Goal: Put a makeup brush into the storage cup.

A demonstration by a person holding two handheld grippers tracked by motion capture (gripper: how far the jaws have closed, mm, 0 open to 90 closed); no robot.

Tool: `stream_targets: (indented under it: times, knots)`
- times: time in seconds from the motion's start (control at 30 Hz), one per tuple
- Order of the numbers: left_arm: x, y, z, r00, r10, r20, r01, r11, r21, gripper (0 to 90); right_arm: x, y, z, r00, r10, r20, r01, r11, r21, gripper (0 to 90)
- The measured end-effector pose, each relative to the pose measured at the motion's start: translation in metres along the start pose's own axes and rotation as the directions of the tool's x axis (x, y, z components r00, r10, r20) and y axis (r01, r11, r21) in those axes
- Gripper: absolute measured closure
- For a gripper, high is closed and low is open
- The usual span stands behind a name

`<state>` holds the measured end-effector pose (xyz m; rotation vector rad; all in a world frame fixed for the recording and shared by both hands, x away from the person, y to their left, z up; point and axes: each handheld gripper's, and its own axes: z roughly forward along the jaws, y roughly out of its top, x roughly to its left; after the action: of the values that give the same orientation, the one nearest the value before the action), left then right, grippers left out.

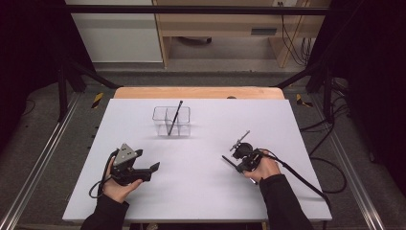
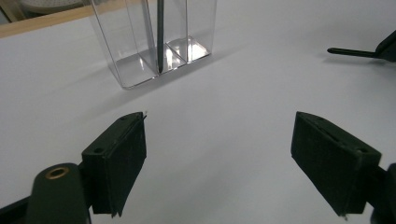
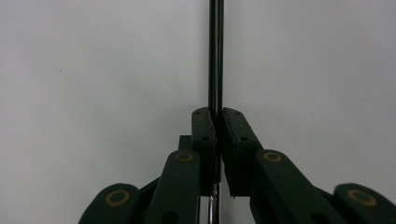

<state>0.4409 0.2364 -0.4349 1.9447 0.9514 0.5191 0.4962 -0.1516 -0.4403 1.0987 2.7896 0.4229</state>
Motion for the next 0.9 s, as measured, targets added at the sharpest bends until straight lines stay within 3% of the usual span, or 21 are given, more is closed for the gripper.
stream_targets:
  times: [0.4,0.6,0.9]
  knots:
    - [-0.001,0.005,-0.002,0.9996,0.027,0.007,-0.027,0.9996,-0.004,17.2,0.007,0.007,-0.029,0.9994,-0.033,-0.014,0.032,0.995,-0.093,84.2]
    - [-0.004,0.008,-0.004,0.9989,0.044,0.017,-0.044,0.999,-0.005,17.0,0.014,0.012,-0.043,0.9975,-0.068,-0.02,0.064,0.987,-0.144,84.2]
    - [-0.01,0.013,-0.003,0.9954,0.088,0.04,-0.088,0.9961,0.0,16.6,0.02,0.018,-0.055,0.9946,-0.1,-0.03,0.093,0.98,-0.177,84.2]
